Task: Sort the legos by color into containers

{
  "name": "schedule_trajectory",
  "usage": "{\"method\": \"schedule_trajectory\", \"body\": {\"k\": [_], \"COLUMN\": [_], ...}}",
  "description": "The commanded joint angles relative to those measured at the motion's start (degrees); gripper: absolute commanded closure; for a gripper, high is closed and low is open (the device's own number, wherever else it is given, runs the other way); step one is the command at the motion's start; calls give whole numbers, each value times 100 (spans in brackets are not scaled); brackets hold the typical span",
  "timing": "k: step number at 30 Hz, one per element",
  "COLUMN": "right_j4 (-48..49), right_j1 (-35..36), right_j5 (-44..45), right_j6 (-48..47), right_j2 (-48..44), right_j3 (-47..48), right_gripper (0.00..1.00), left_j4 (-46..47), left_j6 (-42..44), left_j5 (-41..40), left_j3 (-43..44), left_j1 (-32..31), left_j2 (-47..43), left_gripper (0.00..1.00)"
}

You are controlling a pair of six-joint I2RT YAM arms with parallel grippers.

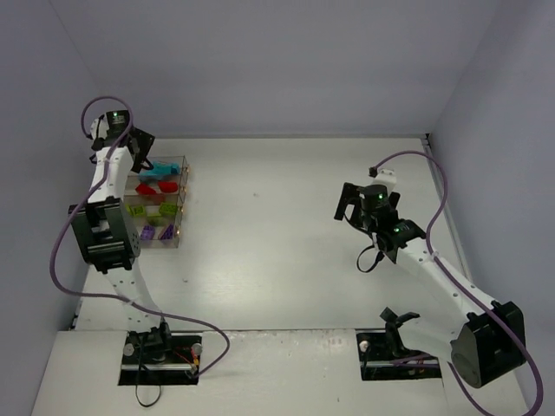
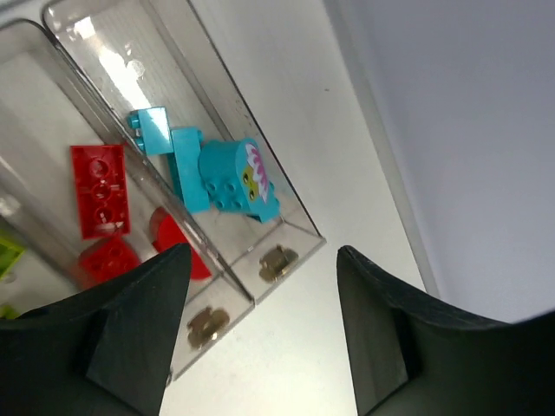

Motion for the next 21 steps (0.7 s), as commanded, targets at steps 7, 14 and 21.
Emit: {"method": "schedule_trajectory", "body": {"k": [7, 14, 21], "right_j4": [-220, -343, -343], "right_j1": [-27, -35, -27], "right_j5": [454, 516, 709], "right_j6": [-476, -1047, -1583], "right_j2": [-801, -1188, -1425], "right_j3": [992, 1397, 1521], "right_gripper": [0, 0, 0], "left_j4": [-10, -732, -1320], "left_j6": [2654, 3466, 3721], "left_j5": [440, 757, 493], "left_j3": [-991, -2167, -2740], "left_j1": [-496, -979, -1498], "left_j2": [-3297, -5668, -7296], "left_gripper": [35, 31, 27]}}
